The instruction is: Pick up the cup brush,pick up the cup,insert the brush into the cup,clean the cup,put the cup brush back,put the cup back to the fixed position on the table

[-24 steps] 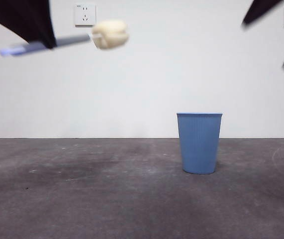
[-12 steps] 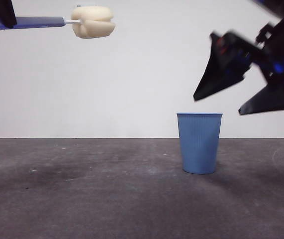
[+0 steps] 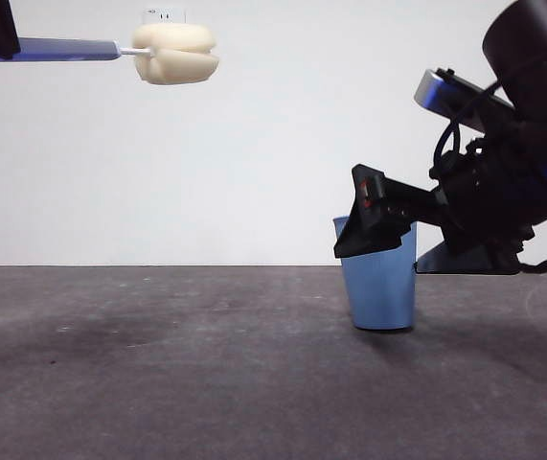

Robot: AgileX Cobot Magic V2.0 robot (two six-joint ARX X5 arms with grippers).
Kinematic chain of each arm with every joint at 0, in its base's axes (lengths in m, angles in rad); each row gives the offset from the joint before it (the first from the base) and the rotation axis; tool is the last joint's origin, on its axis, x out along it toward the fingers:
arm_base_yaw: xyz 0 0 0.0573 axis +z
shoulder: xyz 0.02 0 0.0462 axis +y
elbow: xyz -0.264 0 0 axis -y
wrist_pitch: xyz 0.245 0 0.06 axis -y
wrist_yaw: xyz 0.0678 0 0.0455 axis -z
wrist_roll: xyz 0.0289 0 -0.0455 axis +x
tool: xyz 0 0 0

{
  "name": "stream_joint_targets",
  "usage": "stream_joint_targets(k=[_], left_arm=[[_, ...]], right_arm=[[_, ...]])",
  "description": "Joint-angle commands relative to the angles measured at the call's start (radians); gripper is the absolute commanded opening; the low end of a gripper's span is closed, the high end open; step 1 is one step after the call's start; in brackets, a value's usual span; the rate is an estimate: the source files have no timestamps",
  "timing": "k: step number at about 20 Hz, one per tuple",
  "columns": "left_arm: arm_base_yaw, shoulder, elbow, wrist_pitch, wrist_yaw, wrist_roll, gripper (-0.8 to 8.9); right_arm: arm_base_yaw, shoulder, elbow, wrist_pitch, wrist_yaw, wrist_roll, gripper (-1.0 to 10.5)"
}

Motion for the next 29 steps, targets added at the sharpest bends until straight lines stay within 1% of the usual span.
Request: stream_joint_targets(k=[1,4,6,7,11,18,21,23,25,27,29], left_arm=[[-0.004,-0.002,-0.001,0.004,-0.001,0.003,-0.08],[-0.004,-0.002,-0.001,0.005,-0.001,0.001,-0.08],[-0.004,-0.002,-0.001,0.005,-0.001,0.001,-0.08],[-0.004,-0.002,-0.001,0.005,-0.001,0.001,-0.08],[-0.004,-0.002,-0.001,0.005,-0.001,0.001,-0.08],[-0.005,-0.002,-0.001,0.004,-0.001,0.000,-0.08],[-0.005,-0.002,-0.001,0.005,-0.001,0.000,-0.08],[-0.005,-0.002,-0.001,0.004,-0.001,0.000,-0.08],[-0.005,-0.001,-0.001,0.004,-0.001,0.000,-0.08],[-0.005,-0.002,-0.001,-0.003,-0.001,0.000,-0.08],[-0.005,-0.001,-0.001,-0.014,-0.002,0.001,-0.08]], right_arm=[[-0.024,0.050,-0.008,0.046,0.003,-0.001,5.9],[-0.051,0.082,-0.008,0.050,0.003,-0.014,5.9],[-0.059,0.082,-0.008,0.077,0.003,-0.055,5.9],[-0.064,0.082,-0.008,0.101,0.002,-0.062,5.9],[-0.071,0.112,-0.008,0.171,-0.005,-0.062,5.9],[-0.071,0.284,0.015,0.351,-0.005,-0.057,5.9],[-0.071,0.306,0.039,0.357,-0.005,-0.058,5.9],[-0.071,0.306,0.055,0.365,-0.005,-0.058,5.1],[-0.071,0.306,0.072,0.366,-0.005,-0.057,4.6],[-0.071,0.307,0.075,0.366,-0.004,-0.057,2.8],[-0.071,0.307,0.075,0.355,-0.004,-0.058,1.7]])
